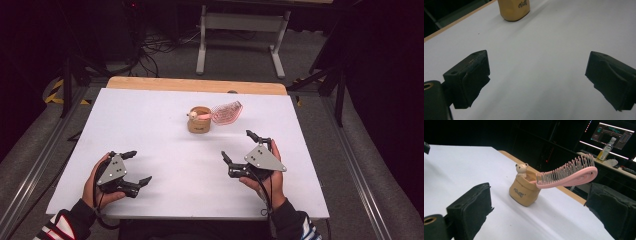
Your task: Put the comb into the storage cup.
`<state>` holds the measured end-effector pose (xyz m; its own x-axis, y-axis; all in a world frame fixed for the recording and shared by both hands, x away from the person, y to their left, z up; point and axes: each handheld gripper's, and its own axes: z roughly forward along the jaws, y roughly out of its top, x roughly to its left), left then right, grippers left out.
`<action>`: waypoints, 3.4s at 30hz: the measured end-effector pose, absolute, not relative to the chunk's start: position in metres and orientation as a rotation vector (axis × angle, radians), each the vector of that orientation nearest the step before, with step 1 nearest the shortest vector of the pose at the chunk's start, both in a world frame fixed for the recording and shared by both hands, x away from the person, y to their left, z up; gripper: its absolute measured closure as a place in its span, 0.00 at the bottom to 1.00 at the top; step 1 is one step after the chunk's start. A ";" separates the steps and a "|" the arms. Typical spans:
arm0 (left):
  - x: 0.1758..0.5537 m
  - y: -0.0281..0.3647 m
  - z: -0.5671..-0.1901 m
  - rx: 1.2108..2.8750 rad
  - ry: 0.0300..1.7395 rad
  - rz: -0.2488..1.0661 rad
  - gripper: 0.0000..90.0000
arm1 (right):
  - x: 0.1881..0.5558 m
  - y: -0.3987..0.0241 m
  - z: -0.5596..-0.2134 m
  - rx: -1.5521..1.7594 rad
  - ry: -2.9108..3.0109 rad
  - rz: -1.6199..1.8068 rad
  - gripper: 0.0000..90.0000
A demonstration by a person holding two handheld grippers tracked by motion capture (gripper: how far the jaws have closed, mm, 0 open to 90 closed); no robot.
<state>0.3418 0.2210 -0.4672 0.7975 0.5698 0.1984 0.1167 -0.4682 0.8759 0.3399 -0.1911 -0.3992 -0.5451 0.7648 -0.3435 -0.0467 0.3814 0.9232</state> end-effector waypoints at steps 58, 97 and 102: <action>0.344 0.219 -0.468 2.013 0.527 0.584 0.07 | 0.324 -0.256 -0.455 0.749 1.926 1.113 0.06; 0.345 0.219 -0.467 2.010 0.512 0.577 0.07 | 0.323 -0.255 -0.454 0.773 1.910 1.107 0.06; 0.348 0.220 -0.467 2.001 0.525 0.562 0.07 | 0.324 -0.255 -0.455 0.783 1.908 1.103 0.06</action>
